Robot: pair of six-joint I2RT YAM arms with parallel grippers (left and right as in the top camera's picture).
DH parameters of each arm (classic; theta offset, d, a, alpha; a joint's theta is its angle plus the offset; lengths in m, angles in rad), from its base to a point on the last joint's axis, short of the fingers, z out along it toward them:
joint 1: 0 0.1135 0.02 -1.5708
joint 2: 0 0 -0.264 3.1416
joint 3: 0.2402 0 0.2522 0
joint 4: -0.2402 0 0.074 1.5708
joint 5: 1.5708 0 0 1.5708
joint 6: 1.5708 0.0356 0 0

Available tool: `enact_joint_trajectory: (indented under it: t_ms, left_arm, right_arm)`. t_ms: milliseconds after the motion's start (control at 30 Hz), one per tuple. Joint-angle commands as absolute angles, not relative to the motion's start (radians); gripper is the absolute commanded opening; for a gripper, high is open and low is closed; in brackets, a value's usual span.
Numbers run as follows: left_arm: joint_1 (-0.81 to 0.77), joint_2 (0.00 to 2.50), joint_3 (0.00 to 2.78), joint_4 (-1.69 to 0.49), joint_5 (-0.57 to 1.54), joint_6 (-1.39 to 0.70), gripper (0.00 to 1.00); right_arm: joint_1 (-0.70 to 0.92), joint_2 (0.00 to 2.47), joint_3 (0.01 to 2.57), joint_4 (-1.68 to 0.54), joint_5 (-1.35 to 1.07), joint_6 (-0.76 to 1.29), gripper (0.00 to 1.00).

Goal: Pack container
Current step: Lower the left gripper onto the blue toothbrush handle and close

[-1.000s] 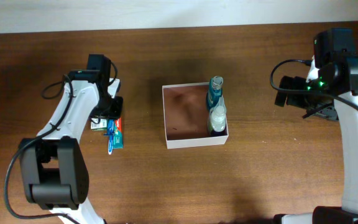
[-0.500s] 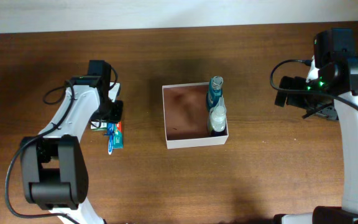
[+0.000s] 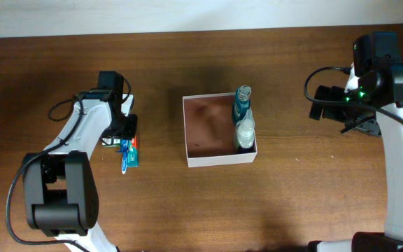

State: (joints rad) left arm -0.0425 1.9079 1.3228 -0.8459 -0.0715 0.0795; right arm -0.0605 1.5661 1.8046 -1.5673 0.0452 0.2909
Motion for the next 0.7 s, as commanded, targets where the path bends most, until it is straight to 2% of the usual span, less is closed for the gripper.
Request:
enact_joint_trajectory:
  t_ms: [0, 667]
  left_arm:
    - [-0.036, 1.919, 1.313, -0.837, -0.067, 0.085, 0.37]
    - [-0.036, 1.919, 1.311, -0.822, -0.021, 0.084, 0.25]
  right_arm:
    - [-0.067, 1.549, 1.818, -1.567, 0.057, 0.292, 0.99]
    - [-0.067, 1.549, 1.818, -1.567, 0.057, 0.292, 0.99]
